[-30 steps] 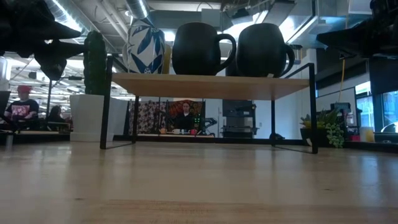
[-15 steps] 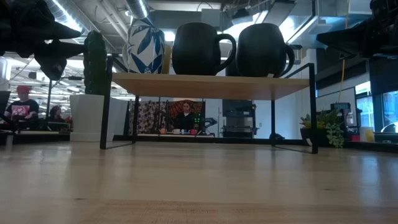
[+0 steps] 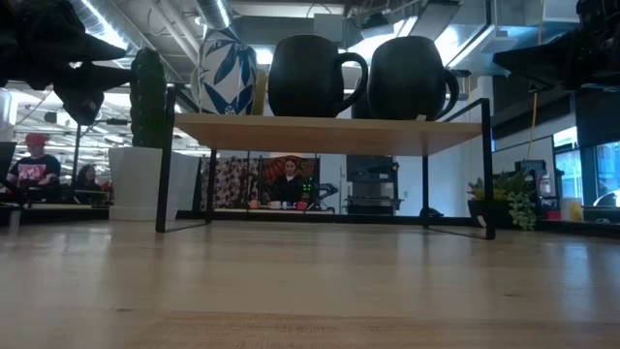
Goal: Place coffee mugs
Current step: Return to Home Position
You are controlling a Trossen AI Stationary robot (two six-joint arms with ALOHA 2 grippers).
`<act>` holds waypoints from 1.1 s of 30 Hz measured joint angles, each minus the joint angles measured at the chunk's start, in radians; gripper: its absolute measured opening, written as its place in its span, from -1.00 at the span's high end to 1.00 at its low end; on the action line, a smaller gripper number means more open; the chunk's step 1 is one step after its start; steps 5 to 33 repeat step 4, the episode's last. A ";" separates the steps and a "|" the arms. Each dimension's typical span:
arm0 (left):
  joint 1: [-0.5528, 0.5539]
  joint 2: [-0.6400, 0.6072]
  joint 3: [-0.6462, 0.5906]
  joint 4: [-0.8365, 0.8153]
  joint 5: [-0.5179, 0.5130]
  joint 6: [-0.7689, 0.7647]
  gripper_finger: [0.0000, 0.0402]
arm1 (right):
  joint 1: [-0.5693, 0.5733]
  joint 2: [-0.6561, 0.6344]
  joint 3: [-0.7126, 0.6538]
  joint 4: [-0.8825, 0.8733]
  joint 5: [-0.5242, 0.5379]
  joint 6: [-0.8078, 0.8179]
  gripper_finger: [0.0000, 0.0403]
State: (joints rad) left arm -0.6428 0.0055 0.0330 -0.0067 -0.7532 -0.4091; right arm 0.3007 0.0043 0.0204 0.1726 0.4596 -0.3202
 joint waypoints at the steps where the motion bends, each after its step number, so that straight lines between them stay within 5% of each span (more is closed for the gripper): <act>1: 0.000 0.000 0.000 0.000 0.000 0.000 0.32 | 0.000 0.000 0.000 0.000 0.000 0.000 1.00; 33: 0.000 0.000 0.000 0.000 0.000 0.000 0.32 | 0.000 0.000 0.000 0.000 0.000 0.000 1.00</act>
